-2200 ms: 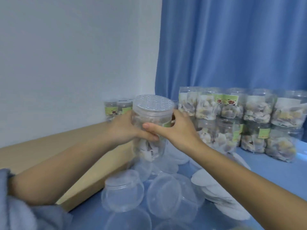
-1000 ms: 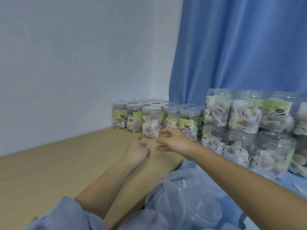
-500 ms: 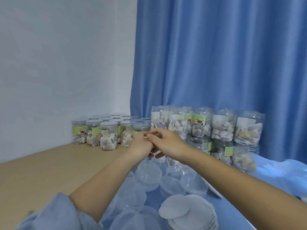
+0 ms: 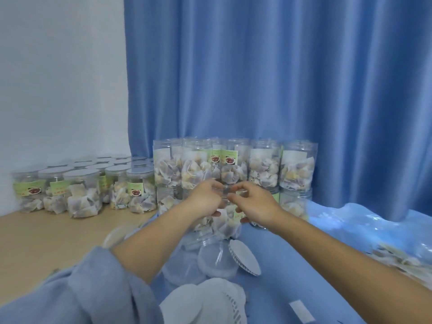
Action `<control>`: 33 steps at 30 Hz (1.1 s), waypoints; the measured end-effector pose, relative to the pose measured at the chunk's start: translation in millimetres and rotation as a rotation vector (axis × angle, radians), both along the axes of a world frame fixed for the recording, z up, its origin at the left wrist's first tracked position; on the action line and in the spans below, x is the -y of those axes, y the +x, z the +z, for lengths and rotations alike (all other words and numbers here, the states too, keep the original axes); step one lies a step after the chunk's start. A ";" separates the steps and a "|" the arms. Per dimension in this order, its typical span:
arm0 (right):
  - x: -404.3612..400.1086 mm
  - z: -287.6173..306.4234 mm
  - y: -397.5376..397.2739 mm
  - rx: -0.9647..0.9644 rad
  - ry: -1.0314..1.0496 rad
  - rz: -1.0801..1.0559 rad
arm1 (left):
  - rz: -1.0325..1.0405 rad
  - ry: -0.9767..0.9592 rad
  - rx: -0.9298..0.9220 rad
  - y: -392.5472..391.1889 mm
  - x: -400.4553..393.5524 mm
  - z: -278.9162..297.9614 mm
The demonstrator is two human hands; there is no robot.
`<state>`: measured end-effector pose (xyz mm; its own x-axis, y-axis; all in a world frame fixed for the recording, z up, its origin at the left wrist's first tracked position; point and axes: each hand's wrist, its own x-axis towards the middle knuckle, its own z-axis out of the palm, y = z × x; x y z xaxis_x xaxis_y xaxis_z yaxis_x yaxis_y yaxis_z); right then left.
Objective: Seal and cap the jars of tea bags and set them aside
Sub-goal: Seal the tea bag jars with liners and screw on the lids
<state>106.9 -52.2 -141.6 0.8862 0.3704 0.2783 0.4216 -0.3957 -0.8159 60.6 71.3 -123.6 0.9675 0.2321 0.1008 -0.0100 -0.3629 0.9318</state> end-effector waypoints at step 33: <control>34.0 -4.1 35.6 0.525 -0.121 -0.190 | -0.052 0.003 -0.015 52.5 12.6 -31.1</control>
